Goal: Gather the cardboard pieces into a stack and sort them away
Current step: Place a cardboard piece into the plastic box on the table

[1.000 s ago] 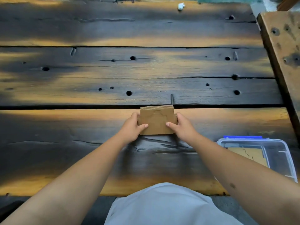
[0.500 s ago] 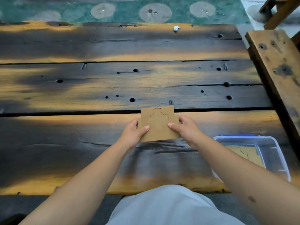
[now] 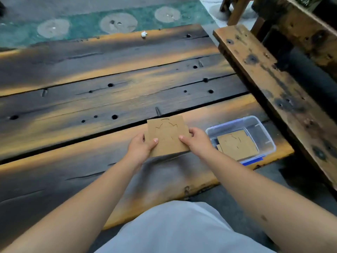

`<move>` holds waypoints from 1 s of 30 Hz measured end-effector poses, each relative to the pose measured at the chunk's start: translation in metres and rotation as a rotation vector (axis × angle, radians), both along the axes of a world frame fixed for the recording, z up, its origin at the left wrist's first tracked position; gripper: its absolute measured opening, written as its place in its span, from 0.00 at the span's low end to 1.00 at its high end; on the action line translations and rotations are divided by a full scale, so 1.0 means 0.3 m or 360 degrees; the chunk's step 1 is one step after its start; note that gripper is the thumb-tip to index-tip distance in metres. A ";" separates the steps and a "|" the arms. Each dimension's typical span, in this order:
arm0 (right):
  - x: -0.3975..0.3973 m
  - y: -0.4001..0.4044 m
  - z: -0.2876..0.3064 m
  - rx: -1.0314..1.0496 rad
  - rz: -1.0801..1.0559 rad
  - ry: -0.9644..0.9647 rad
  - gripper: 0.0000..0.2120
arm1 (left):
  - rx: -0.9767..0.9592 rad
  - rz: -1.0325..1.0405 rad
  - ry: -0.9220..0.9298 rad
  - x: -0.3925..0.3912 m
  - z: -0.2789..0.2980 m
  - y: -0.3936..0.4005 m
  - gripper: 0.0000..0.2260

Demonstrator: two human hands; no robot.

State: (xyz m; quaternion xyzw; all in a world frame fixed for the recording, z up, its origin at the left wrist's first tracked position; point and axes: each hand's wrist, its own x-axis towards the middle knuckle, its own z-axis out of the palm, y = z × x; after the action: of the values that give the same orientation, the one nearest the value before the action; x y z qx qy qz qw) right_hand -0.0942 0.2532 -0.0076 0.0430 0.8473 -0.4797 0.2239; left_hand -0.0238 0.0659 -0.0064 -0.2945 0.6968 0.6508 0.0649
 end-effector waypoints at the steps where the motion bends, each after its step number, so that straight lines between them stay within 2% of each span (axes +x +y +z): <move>1: 0.011 0.020 0.003 0.0022 -0.0050 0.0019 0.13 | 0.0001 -0.0047 -0.0001 -0.004 0.002 0.016 0.14; 5: 0.046 0.109 0.020 0.0054 -0.0161 0.0056 0.17 | 0.0042 -0.0179 -0.0013 -0.019 0.013 0.089 0.12; 9: 0.058 0.217 0.024 0.0021 -0.0266 0.0032 0.16 | 0.0054 -0.0256 -0.0066 -0.042 0.016 0.188 0.11; 13: 0.029 0.332 0.009 -0.0052 -0.0276 -0.0014 0.15 | -0.0158 -0.0409 -0.0132 -0.076 0.014 0.289 0.13; 18: -0.039 0.497 -0.007 0.0029 -0.0171 -0.0028 0.15 | -0.0502 -0.0517 -0.0099 -0.138 0.018 0.449 0.25; 21: -0.101 0.607 -0.023 0.0064 -0.0140 -0.0061 0.14 | -0.0620 -0.0624 -0.0100 -0.173 0.009 0.559 0.25; 27: -0.213 0.784 -0.071 0.0142 -0.0062 -0.0089 0.09 | -0.0506 -0.0586 -0.0226 -0.250 -0.023 0.751 0.21; 30: -0.250 0.833 -0.104 0.0253 0.0006 -0.0161 0.13 | -0.0433 -0.0519 -0.0351 -0.267 -0.041 0.817 0.21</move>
State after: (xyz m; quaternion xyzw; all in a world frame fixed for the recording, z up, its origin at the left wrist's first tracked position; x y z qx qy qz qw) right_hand -0.1691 0.5032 -0.0389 0.0833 0.8703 -0.4077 0.2633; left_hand -0.1037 0.3110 -0.0187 -0.2535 0.8050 0.4959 0.2046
